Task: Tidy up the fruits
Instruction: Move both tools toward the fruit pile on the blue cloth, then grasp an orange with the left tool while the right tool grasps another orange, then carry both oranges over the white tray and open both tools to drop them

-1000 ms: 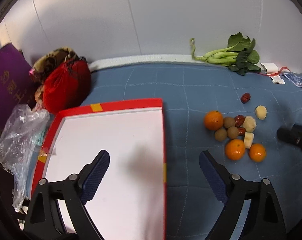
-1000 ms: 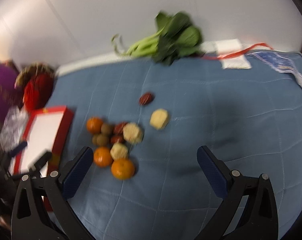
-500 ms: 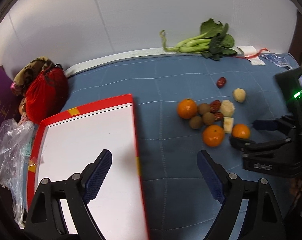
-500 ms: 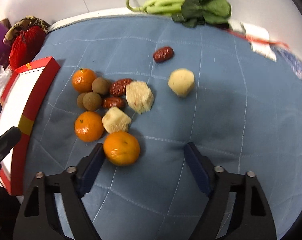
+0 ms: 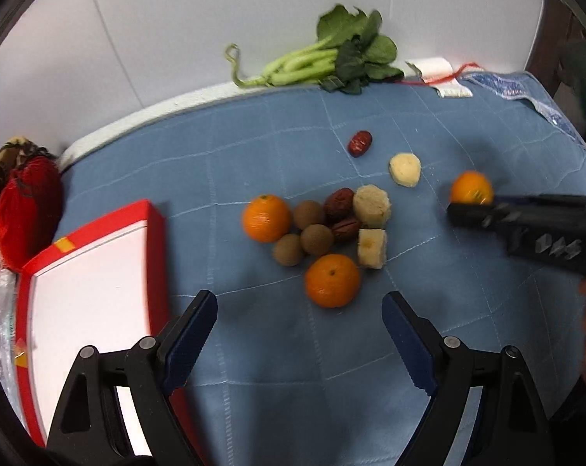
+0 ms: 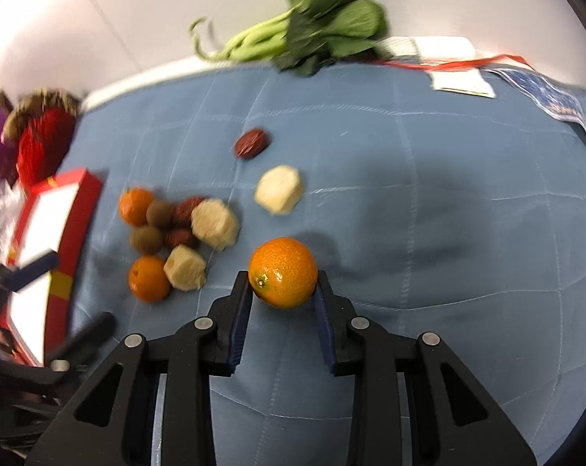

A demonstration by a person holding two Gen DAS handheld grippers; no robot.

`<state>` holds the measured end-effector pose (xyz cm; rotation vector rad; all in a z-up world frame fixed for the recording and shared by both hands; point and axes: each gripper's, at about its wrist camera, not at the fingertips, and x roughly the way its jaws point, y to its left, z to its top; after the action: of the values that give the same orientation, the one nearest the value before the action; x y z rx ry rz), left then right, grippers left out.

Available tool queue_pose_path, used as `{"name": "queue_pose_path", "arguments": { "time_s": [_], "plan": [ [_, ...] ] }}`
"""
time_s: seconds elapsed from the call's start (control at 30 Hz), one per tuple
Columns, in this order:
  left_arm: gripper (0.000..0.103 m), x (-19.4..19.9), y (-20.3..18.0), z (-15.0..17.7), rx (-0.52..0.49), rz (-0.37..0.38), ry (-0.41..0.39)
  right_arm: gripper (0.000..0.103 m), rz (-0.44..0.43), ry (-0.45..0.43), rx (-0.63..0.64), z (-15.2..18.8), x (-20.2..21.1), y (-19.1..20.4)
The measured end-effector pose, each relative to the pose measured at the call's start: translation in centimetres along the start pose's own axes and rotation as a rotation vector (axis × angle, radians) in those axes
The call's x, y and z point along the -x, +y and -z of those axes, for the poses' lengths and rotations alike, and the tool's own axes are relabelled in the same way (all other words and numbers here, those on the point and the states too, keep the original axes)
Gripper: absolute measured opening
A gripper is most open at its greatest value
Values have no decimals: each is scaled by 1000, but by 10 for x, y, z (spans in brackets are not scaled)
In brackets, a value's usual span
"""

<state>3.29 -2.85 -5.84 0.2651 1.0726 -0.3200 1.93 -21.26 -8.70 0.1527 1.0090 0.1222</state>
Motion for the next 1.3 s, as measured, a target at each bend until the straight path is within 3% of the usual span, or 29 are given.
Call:
{"name": "queue_pose_path", "arguments": {
  "time_s": [0.1, 0.17, 0.27, 0.4, 0.53, 0.8, 0.9, 1.0, 1.17, 1.3],
  "plan": [
    [85, -14, -4, -1, -12, -13, 29, 29, -13, -23, -39, -4, 9, -7],
    [78, -26, -1, -3, 5, -21, 56, 29, -27, -38, -48, -4, 14, -4],
    [73, -38, 6, -5, 49, 13, 83, 29, -57, -41, -57, -10, 14, -1],
    [64, -46, 5, -8, 54, -1, 68, 29, -64, -38, -50, -8, 15, 0],
    [35, -44, 2, -9, 56, 36, 53, 29, -65, -45, -44, -6, 16, 3],
    [34, -37, 3, -4, 51, -1, 34, 29, -77, -66, -26, -8, 20, 15],
    [34, -26, 8, 0, 64, -43, 33, 29, -88, -73, -9, -7, 22, 24],
    [34, 3, 18, 10, 93, -87, -19, 29, -115, -92, 13, -8, 25, 36],
    [34, 50, 54, 38, 175, -255, -98, 29, -188, -108, 100, -5, 23, 75],
    [34, 66, 89, 57, 261, -376, -126, 29, -280, -104, 194, 3, 18, 122]
  ]
}}
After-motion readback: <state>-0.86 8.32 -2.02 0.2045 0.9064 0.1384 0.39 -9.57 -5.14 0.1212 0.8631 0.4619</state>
